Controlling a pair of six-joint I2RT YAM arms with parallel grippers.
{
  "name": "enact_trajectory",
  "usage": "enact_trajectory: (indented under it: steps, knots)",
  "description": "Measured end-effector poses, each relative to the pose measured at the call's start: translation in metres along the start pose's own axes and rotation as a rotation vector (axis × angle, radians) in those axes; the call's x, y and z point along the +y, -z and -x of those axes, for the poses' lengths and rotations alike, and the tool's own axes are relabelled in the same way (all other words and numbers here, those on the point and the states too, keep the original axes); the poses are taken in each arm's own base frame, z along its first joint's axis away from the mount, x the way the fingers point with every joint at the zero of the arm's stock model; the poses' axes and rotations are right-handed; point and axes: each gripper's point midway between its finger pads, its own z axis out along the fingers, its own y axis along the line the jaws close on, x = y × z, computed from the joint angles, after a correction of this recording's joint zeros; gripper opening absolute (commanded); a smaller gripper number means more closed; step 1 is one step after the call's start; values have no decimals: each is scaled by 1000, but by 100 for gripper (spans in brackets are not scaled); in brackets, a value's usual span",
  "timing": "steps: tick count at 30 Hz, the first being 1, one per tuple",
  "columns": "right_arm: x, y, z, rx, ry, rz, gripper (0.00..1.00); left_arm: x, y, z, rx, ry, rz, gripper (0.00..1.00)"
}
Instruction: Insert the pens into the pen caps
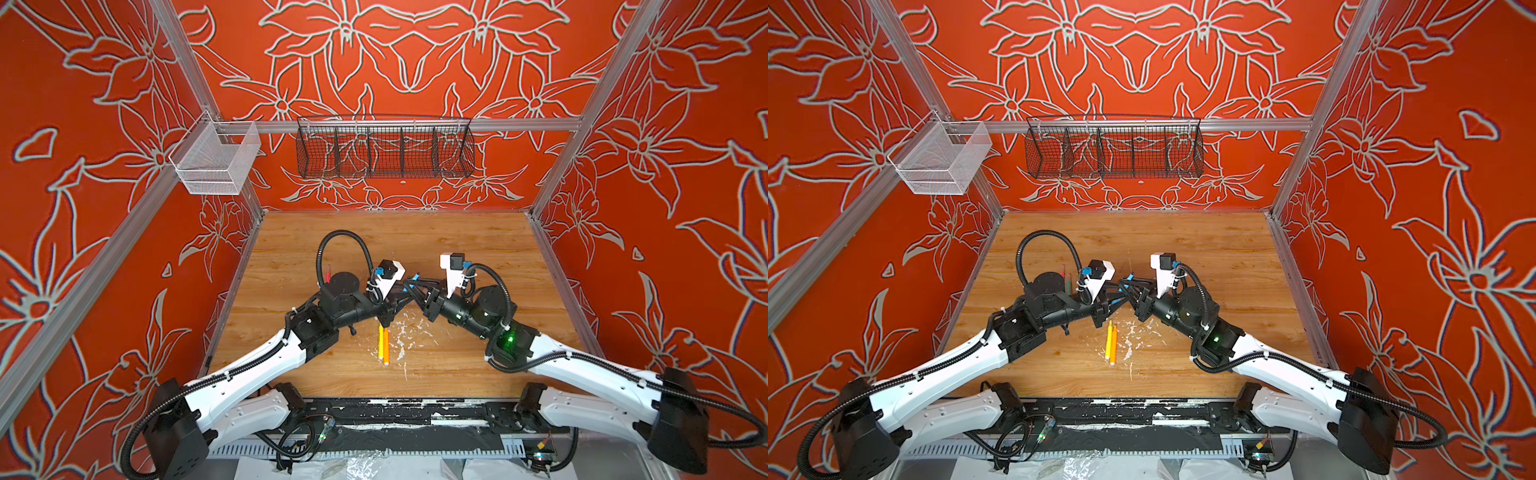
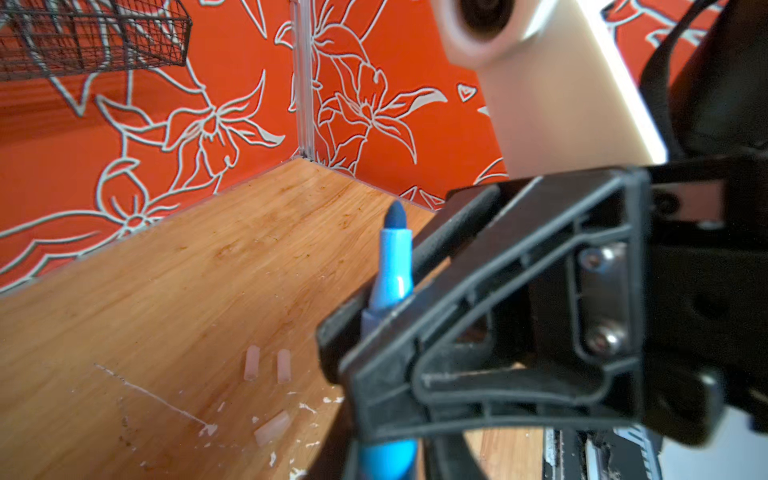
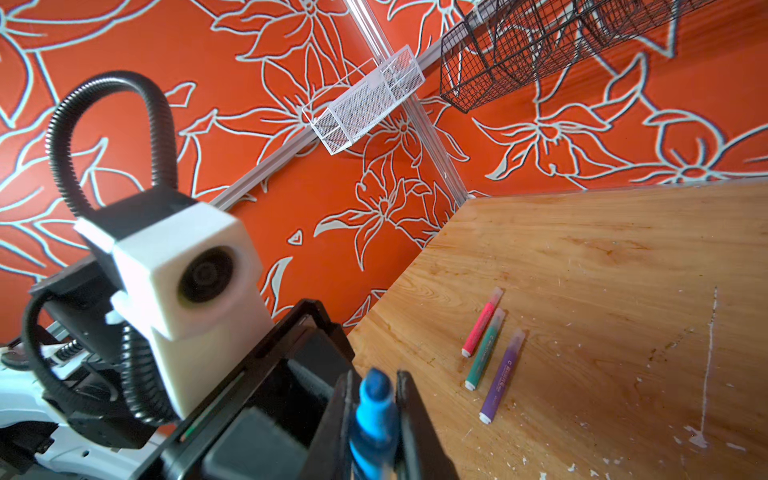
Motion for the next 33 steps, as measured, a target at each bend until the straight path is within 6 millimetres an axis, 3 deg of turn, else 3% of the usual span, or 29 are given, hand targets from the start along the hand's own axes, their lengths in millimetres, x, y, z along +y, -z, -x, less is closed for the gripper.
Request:
enact_trajectory:
  steps: [3,9,14,16,18,22,27,33]
  knots:
    - [2,3,2,-7,4,4,2,0,0,2,-5,-5,1,0]
    - [1,10,5,-23,13,-18,43,4,-3,2,-2,3,29,0]
    - [-9,32,19,-69,47,-109,58,32,-3,-2,11,54,157,0]
    - [-23,41,22,-77,58,-198,61,48,1,-1,0,101,205,0]
    - [-42,49,19,-72,66,-306,62,78,12,1,-22,189,282,0]
    - [-84,56,-3,3,97,-502,64,126,36,-2,-68,324,432,0]
    - [-147,57,-51,209,115,-743,62,127,50,-10,-96,389,476,0]
    - [-206,55,-85,392,24,-911,54,119,68,9,-172,386,479,0]
